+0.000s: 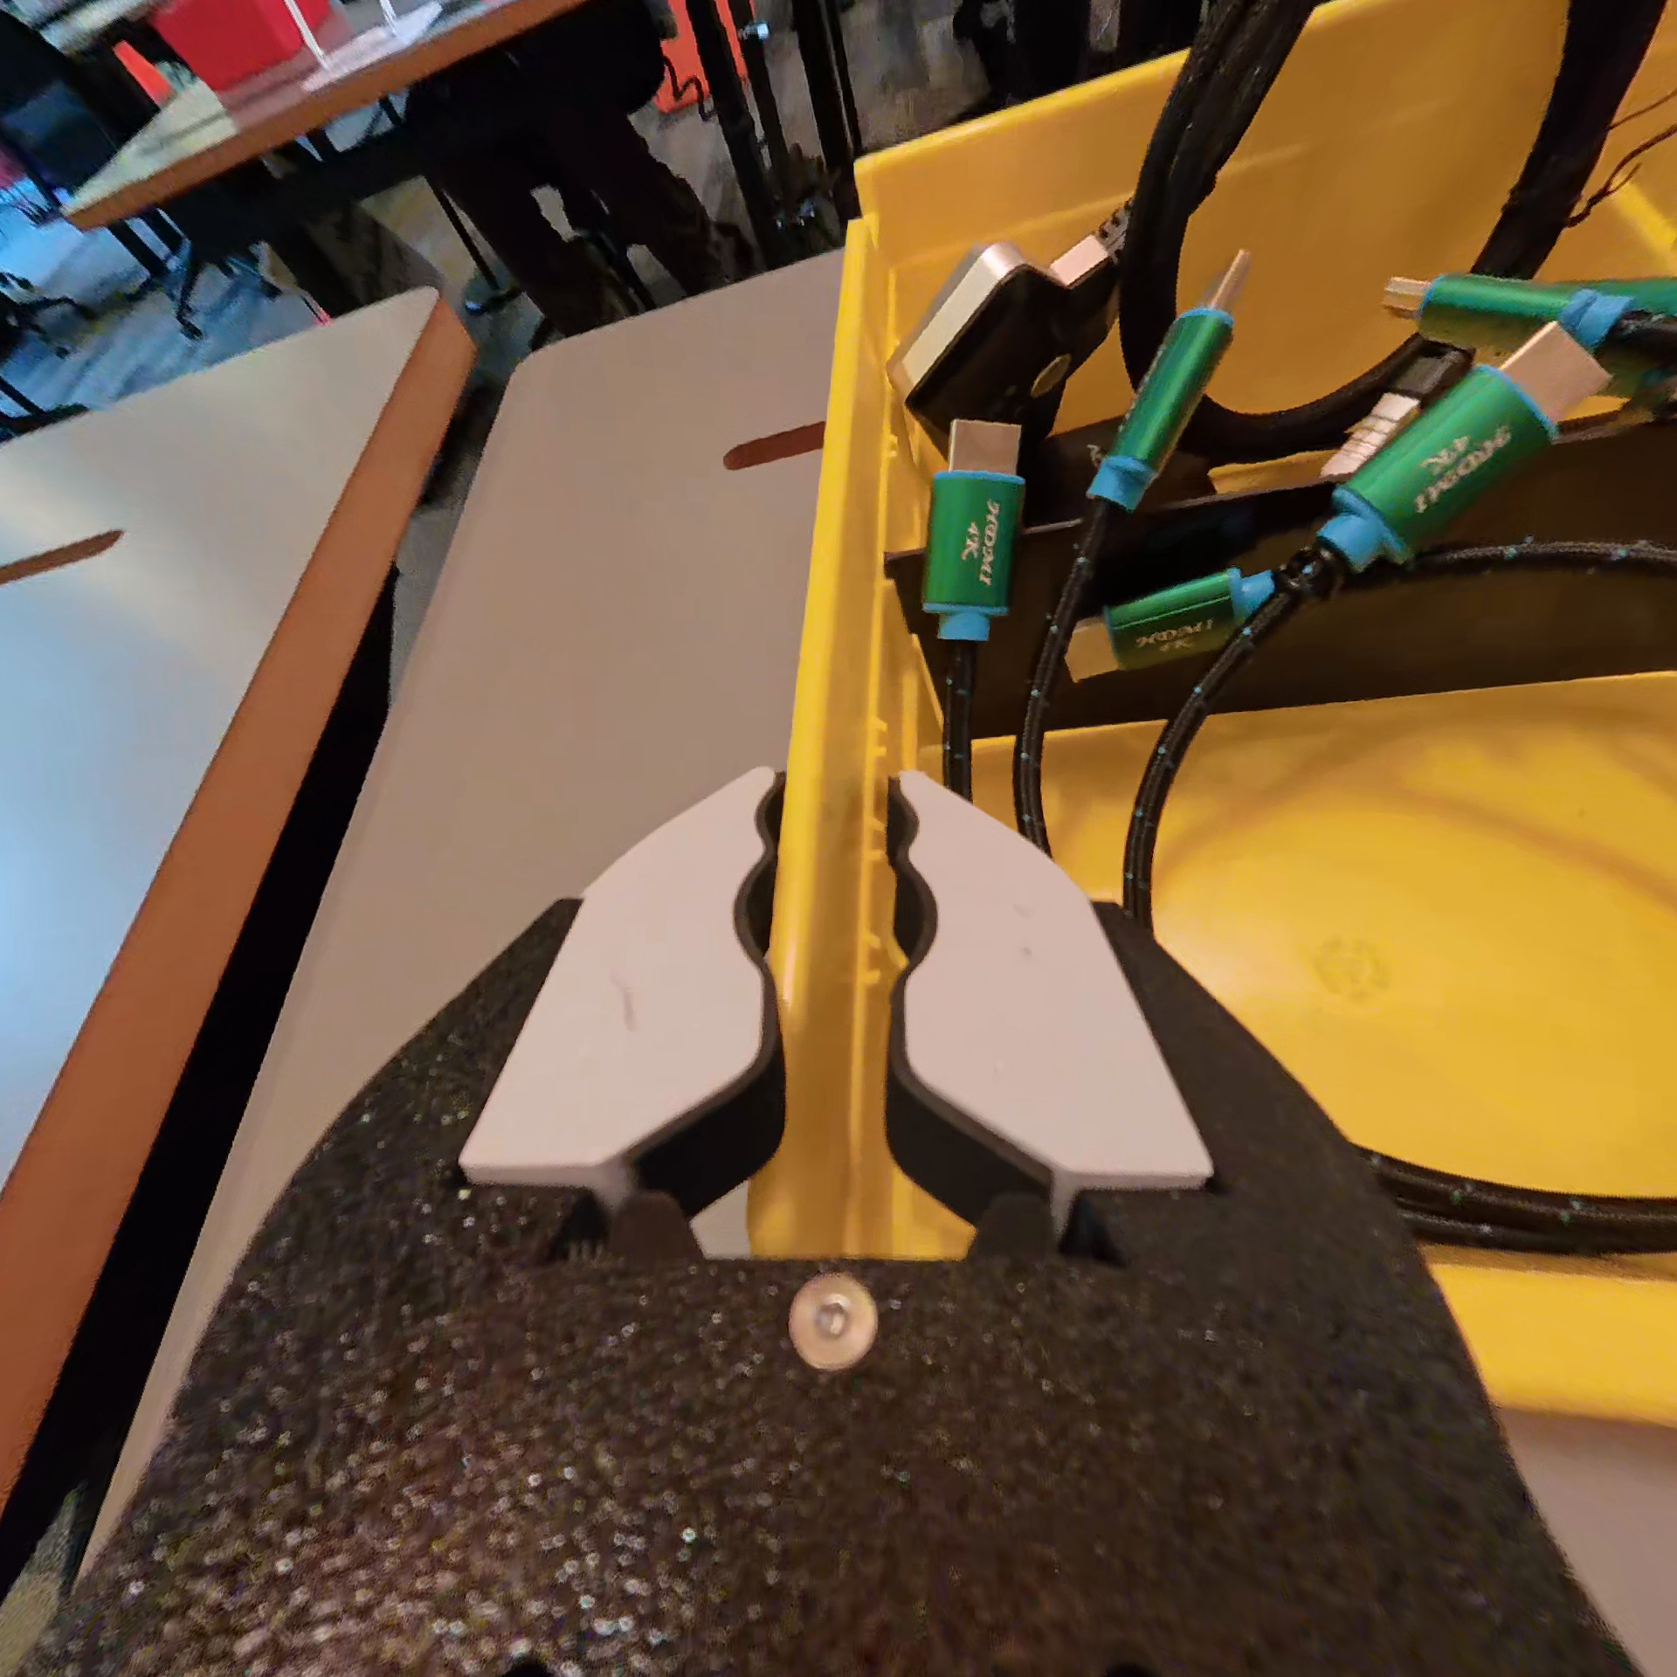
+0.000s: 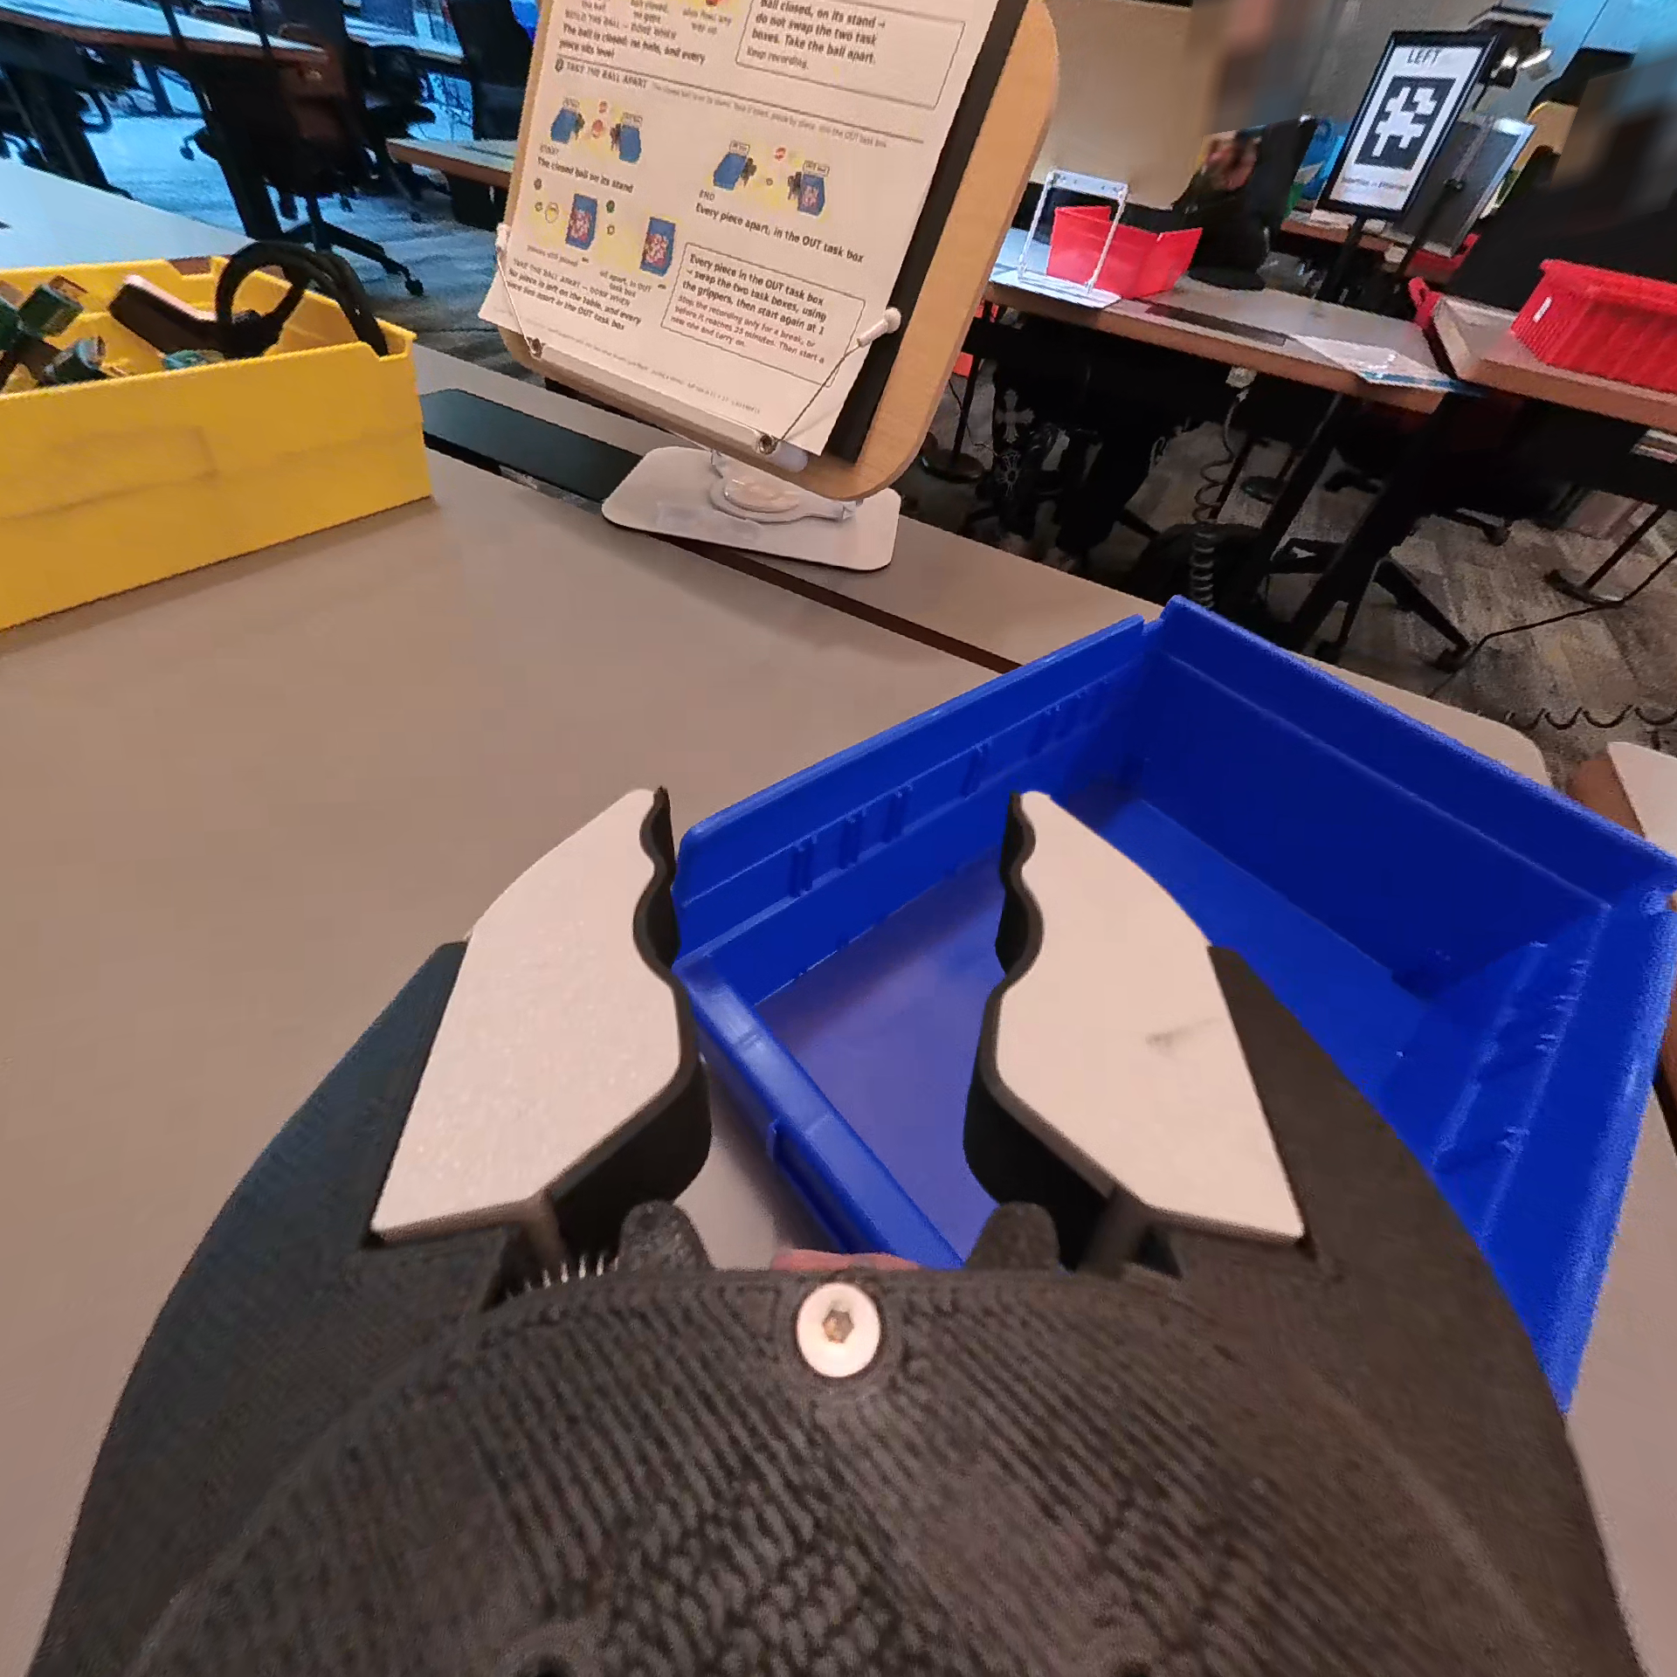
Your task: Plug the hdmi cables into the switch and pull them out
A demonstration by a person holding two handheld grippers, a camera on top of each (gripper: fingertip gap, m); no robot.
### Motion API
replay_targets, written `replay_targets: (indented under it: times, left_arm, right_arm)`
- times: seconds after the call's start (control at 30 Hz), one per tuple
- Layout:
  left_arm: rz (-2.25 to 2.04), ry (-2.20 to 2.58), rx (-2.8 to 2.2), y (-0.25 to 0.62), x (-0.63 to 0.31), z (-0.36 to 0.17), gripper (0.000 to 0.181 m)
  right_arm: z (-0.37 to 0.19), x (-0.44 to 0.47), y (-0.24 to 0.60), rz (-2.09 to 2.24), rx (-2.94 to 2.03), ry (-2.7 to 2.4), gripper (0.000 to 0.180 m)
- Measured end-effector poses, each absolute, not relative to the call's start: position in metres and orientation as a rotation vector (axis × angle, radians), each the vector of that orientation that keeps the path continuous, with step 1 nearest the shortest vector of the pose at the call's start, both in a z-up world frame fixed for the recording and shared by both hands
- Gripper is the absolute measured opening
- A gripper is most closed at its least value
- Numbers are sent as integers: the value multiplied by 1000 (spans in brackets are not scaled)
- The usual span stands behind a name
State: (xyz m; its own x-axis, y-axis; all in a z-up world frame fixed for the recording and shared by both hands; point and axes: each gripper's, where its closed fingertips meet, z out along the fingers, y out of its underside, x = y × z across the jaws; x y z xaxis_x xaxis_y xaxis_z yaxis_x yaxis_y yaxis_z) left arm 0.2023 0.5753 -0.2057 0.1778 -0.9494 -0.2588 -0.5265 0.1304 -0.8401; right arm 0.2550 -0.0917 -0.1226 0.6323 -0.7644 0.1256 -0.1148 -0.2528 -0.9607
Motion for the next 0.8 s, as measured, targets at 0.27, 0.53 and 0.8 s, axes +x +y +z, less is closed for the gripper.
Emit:
replay_targets:
  times: [0.27, 0.53, 0.8]
  left_arm:
    - [-440, 1577, -1199, 553, 219, -135, 38]
    - [-213, 2205, -934, 512, 312, -136, 65]
    - [-130, 2560, -1095, 519, 361, -188, 68]
  right_arm:
    - [-128, 254, -86, -724, -1783, 689, 69]
    - [-137, 248, -62, -676, -1855, 578, 70]
    - [-158, 241, -61, -659, -1972, 482, 71]
